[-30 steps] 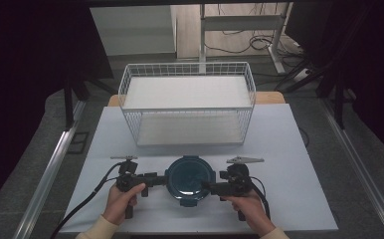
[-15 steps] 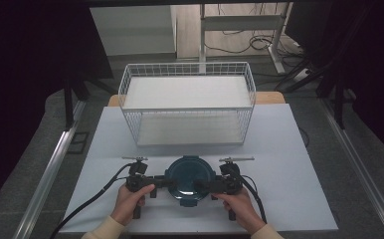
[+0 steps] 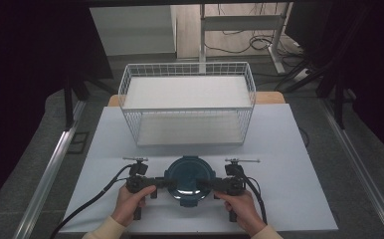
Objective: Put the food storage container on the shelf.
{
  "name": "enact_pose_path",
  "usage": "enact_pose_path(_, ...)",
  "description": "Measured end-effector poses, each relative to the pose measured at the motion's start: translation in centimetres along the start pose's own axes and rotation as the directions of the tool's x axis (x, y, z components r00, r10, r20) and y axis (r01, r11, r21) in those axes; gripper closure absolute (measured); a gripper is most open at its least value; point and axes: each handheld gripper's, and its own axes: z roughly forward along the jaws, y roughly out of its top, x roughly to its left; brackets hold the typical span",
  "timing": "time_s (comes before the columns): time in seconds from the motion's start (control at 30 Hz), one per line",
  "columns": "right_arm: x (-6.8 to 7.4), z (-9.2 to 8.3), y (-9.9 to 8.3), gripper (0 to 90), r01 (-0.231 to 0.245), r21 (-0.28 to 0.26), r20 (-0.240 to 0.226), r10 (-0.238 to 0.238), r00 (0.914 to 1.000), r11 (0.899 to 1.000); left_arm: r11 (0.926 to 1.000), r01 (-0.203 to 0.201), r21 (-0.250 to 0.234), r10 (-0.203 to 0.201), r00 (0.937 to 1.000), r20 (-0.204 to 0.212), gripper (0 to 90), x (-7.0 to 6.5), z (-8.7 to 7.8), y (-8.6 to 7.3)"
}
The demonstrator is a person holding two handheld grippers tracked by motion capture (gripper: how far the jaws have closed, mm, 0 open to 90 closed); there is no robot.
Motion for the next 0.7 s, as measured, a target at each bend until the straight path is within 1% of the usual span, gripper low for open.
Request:
enact_pose_path(0.2,0.1,-0.5,-0.3,25.8,0.006,-0.018,-0.014,-0.006,0.9999,1.000,0.9998,-0.014,-0.013,0.014,0.9999,-0.007,35.0,-0.6,-0.4,-0.3)
enact_pose_path(0.3,0.2,-1.0,-0.5,28.6,0.003,-0.032,-0.018,-0.003,0.9998,0.999,0.9991,-0.027,-0.032,0.026,0.9996,-0.011,37.5,-0.9,-0.6,-0.6)
enact_pose_path(0.37,0.2,-1.1,-0.6,29.2,0.004,-0.038,-0.019,-0.005,0.9998,0.999,0.9986,-0.027,-0.046,0.026,0.9996,-0.013,38.1,-1.2,-0.7,-0.7)
enact_pose_path(0.4,0.2,-1.2,-0.7,29.6,0.009,-0.038,-0.020,-0.010,0.9997,0.999,0.9983,-0.039,-0.043,0.038,0.9992,-0.015,38.7,-1.2,-0.8,-0.8)
enact_pose_path(0.43,0.4,-1.4,-0.8,30.4,0.031,-0.042,-0.020,-0.032,0.9993,0.999,0.9980,-0.043,-0.045,0.042,0.9990,-0.017,39.3,-1.4,-0.9,-0.9)
enact_pose_path(0.47,0.4,-1.4,-0.8,30.4,0.031,-0.042,-0.020,-0.032,0.9993,0.999,0.9978,-0.050,-0.044,0.049,0.9986,-0.019,39.3,-1.4,-0.9,-0.9)
enact_pose_path(0.57,0.8,-1.7,-0.9,32.1,0.058,-0.049,-0.014,-0.059,0.9982,0.997,0.9971,-0.058,-0.049,0.057,0.9980,-0.025,40.1,-1.7,-1.1,-1.1)
enact_pose_path(0.7,0.9,-1.8,-0.9,33.1,0.068,-0.056,-0.015,-0.069,0.9975,0.996,0.9961,-0.069,-0.055,0.067,0.9973,-0.031,41.2,-1.9,-1.3,-1.3)
